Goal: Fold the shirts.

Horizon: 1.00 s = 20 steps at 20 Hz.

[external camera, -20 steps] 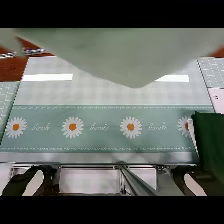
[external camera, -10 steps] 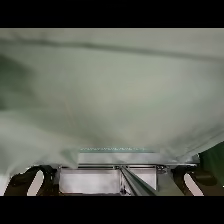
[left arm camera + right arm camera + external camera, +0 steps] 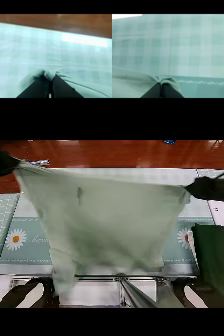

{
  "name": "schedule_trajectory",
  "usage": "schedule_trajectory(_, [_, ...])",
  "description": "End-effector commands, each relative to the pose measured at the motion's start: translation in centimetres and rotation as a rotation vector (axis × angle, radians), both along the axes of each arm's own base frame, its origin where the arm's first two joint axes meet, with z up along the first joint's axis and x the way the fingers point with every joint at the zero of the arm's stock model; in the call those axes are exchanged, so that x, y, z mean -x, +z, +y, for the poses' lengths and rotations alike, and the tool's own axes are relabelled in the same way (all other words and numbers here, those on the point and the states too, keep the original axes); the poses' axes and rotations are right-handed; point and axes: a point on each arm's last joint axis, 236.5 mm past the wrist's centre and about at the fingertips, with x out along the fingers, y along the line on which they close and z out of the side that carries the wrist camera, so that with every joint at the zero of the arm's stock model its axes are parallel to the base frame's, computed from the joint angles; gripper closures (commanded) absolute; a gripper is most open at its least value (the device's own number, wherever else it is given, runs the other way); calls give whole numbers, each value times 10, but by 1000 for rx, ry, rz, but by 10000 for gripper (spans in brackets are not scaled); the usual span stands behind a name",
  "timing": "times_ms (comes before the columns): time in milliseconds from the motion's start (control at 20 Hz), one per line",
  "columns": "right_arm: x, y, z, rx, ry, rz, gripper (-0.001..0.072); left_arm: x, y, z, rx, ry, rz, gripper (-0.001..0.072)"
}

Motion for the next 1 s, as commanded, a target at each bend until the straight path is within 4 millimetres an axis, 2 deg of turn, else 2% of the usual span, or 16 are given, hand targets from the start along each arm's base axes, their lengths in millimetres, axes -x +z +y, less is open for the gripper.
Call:
schedule_trajectory(0, [-74, -78, 5, -55, -27, 70, 689, -74, -88, -6, 86, 12, 100, 689])
schedule_trajectory(50, [-91, -96, 4, -56, -34, 98, 689, -90, -112, -11, 118, 12, 140, 688])
schedule_trajectory(150, [-127, -122, 4, -56, -38, 139, 689, -117, -148, -23, 197, 7, 203, 688])
schedule_trajectory(250, [-162, -138, 7, -82, -46, 150, 688, -138, -171, -34, 281, 6, 240, 689])
schedule_trajectory(350, [-190, -144, 14, -150, -62, 151, 687, -153, -185, -43, 375, 10, 267, 684])
schedule_trajectory(400, [-200, -143, 15, -205, -80, 153, 634, -158, -189, -45, 412, 12, 278, 586])
schedule_trajectory(450, [-205, -140, 15, -263, -99, 157, 445, -160, -190, -45, 432, 19, 292, 338])
schedule_trajectory(500, [-208, -134, 8, -316, -122, 173, 350, -162, -188, -41, 438, 22, 294, 200])
schedule_trajectory(600, [-198, -119, -29, -339, -159, 217, 350, -158, -172, -15, 417, 14, 295, 199])
schedule_trajectory(700, [-172, -95, -81, -307, -184, 238, 349, -138, -156, 30, 381, 4, 349, 199])
schedule_trajectory(800, [-140, -72, -135, -188, -210, 229, 349, -97, -157, 75, 384, 5, 469, 199])
schedule_trajectory(850, [-113, -67, -159, -91, -229, 263, 350, -71, -161, 88, 396, -20, 539, 199])
schedule_trajectory(950, [-67, -68, -185, 88, -242, 326, 350, -19, -175, 91, 428, -116, 677, 199])
